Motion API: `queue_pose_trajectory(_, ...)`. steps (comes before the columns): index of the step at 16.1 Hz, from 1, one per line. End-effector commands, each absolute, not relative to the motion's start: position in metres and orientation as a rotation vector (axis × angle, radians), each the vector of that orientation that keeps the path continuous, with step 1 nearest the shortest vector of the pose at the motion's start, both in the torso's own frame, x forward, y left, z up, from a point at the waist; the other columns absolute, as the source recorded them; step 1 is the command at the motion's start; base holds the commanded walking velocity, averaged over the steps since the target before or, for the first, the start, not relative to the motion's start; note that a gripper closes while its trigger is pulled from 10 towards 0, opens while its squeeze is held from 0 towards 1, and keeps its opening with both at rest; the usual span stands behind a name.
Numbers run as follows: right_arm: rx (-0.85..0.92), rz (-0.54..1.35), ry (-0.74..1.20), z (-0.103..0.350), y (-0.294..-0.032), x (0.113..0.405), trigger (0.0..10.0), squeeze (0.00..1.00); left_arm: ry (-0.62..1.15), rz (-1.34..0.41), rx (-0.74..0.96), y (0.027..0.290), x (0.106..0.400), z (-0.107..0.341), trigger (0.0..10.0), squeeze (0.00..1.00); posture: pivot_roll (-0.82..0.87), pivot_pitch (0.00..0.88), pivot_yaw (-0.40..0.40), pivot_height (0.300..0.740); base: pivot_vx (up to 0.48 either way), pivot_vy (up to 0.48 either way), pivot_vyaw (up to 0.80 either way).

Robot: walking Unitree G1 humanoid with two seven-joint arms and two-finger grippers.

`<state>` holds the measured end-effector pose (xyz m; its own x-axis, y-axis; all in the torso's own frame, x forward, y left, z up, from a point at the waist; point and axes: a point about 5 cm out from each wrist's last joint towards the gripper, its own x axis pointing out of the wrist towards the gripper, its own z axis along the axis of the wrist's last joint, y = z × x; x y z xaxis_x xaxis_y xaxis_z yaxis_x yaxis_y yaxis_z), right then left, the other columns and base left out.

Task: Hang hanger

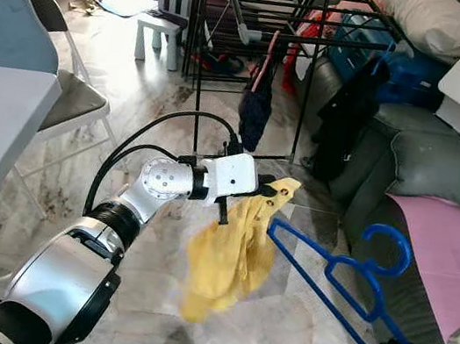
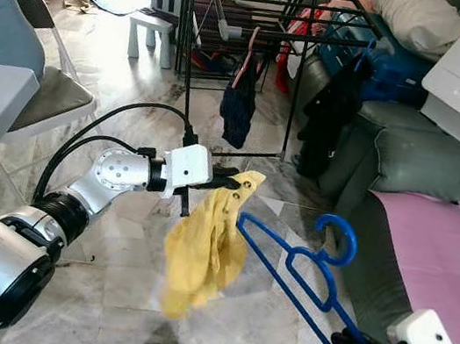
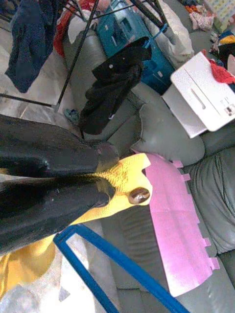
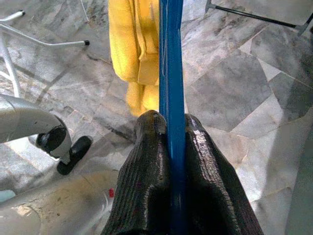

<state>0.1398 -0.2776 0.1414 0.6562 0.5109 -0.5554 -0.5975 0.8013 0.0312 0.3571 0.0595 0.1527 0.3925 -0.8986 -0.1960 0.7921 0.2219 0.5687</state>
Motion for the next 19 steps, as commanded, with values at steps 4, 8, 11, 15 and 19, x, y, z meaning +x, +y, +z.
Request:
queue_pose_trajectory(4, -0.200, 0.663, 0.607, 0.146, -0.276, 0.136, 10.0, 0.00, -0.194, -1.130, 0.774, 0.062, 0.365, 0.162, 10.0, 0.00, -0.08, 0.000, -0.020, 0.740, 0.000, 0.000, 0.00)
queue_pose_trajectory(8, -0.334, 0.409, 0.528, 0.151, -0.305, 0.159, 10.0, 0.00, -0.158, -1.081, 0.825, 0.070, 0.368, 0.158, 10.0, 0.00, -0.08, 0.000, -0.021, 0.740, 0.000, 0.000, 0.00)
queue_pose_trajectory(11, -0.245, 0.578, 0.508, 0.154, -0.278, 0.152, 10.0, 0.00, -0.153, -1.079, 0.833, 0.070, 0.367, 0.155, 10.0, 0.00, -0.08, 0.000, -0.025, 0.740, 0.000, 0.000, 0.00)
queue_pose_trajectory(15, -0.183, 0.735, 0.599, 0.141, -0.259, 0.134, 10.0, 0.00, -0.162, -1.082, 0.836, 0.070, 0.366, 0.154, 10.0, 0.00, -0.08, 0.000, -0.030, 0.740, 0.000, 0.000, 0.00)
queue_pose_trajectory(19, -0.194, 0.702, 0.648, 0.128, -0.262, 0.130, 10.0, 0.00, -0.212, -1.124, 0.797, 0.069, 0.365, 0.163, 10.0, 0.00, -0.08, 0.000, -0.029, 0.740, 0.000, 0.000, 0.00)
